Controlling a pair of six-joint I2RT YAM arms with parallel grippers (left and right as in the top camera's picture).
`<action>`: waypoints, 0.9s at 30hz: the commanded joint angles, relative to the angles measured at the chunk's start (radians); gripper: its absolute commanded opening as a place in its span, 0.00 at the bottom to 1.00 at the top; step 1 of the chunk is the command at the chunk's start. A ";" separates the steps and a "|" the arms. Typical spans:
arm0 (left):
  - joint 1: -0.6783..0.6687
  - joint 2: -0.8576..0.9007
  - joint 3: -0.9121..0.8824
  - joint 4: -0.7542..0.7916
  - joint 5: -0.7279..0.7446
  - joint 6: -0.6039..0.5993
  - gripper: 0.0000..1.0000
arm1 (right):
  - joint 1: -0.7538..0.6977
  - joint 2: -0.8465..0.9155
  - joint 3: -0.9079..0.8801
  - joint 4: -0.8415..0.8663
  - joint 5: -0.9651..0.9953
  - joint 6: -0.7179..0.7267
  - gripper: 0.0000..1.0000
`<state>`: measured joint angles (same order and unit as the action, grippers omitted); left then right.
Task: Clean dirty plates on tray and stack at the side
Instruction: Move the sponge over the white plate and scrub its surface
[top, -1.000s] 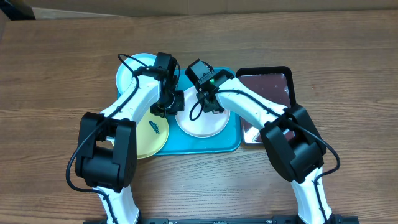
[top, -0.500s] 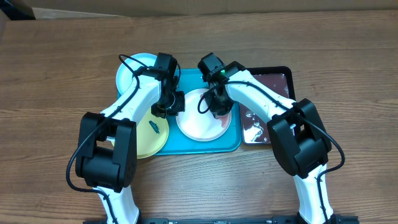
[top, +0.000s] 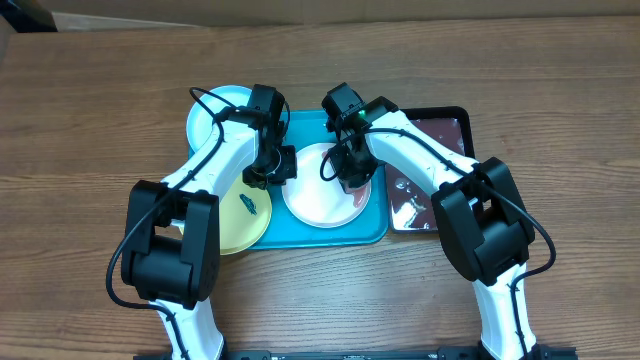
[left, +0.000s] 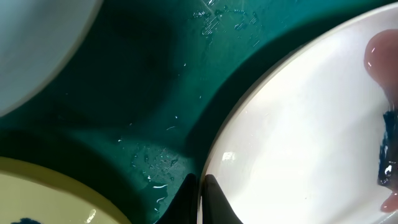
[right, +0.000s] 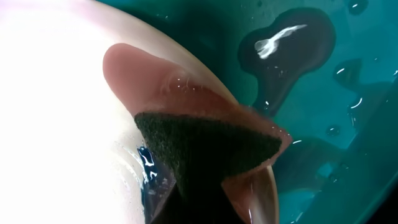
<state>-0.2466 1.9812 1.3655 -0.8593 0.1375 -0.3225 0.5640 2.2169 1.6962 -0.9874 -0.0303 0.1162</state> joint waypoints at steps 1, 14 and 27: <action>0.004 0.008 0.000 0.012 -0.006 -0.027 0.04 | 0.018 0.052 -0.027 -0.023 -0.061 0.043 0.04; 0.004 0.008 0.000 0.007 -0.006 -0.031 0.04 | 0.042 0.052 -0.028 0.024 -0.148 0.189 0.04; 0.004 0.008 0.000 0.003 -0.006 -0.045 0.04 | 0.055 0.051 -0.032 0.098 -0.361 0.227 0.04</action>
<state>-0.2466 1.9812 1.3655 -0.8616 0.1329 -0.3389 0.6056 2.2211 1.6814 -0.9073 -0.2485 0.3321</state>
